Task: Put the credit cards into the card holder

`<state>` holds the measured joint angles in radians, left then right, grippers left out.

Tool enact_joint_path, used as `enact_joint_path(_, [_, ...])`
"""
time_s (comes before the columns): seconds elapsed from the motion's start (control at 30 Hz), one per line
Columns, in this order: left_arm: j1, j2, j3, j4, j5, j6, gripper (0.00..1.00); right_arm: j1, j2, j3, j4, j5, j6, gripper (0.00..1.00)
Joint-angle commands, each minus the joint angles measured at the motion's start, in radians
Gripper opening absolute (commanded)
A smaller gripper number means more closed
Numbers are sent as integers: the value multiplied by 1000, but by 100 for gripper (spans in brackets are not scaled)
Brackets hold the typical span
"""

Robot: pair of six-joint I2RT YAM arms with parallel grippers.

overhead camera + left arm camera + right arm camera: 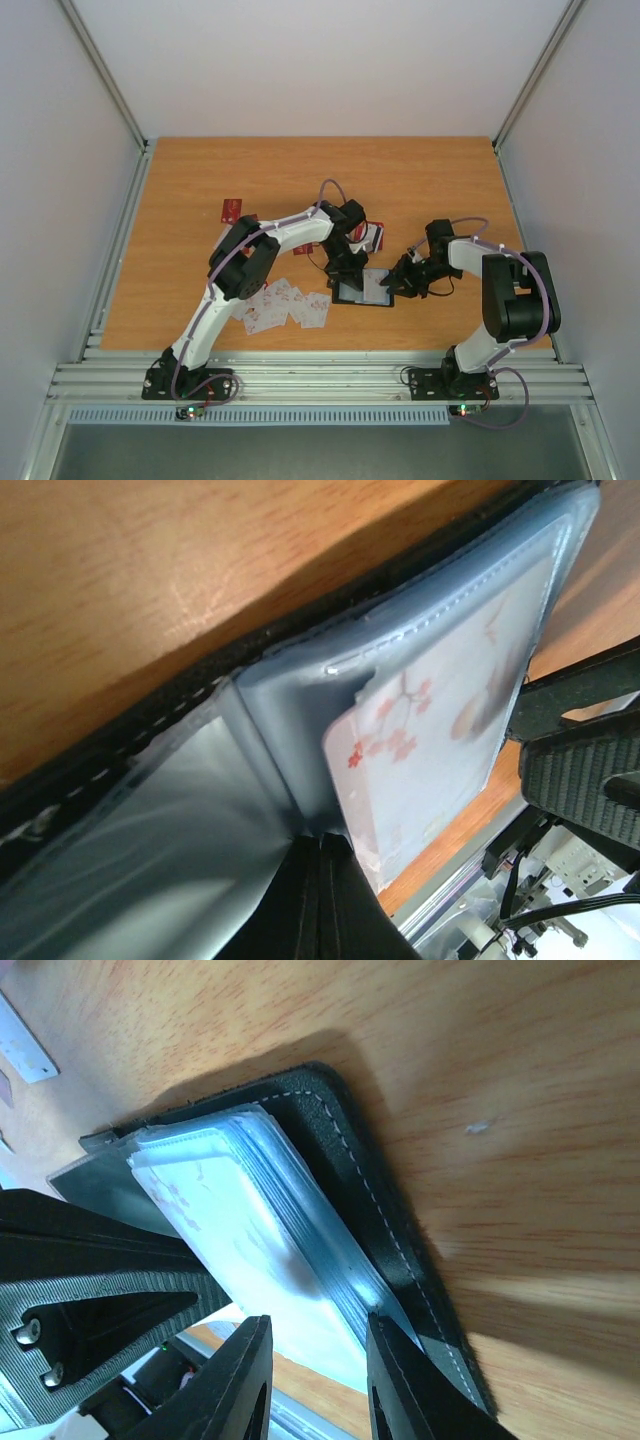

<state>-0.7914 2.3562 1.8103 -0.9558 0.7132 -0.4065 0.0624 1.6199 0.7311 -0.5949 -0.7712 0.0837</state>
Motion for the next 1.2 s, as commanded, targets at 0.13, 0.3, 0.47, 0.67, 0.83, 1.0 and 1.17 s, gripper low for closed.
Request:
enact_joint_path(0.13, [-12,55,32,-85,-94,27,0,14,-12,8,-30,69,-37,28])
enact_joint_path(0.3, [-20,81,65,-126,-121,38,0,48,-3,10,-11,71,-34,28])
enact_joint_path(0.47, [-32,110,99,-158,-129,48,0,83,5,25,4,59,-28,28])
enact_joint_path(0.67, [-39,131,126,-182,-135,57,0,94,-8,50,-27,72,-43,28])
enact_joint_path(0.83, [-39,127,123,-180,-136,53,0,96,-33,89,-119,140,-67,28])
enact_joint_path(1.0, [-39,121,119,-170,-138,43,0,97,-78,119,-194,153,-113,28])
enact_joint_path(1.17, [-39,120,122,-159,-135,31,0,112,-83,137,-202,133,-104,28])
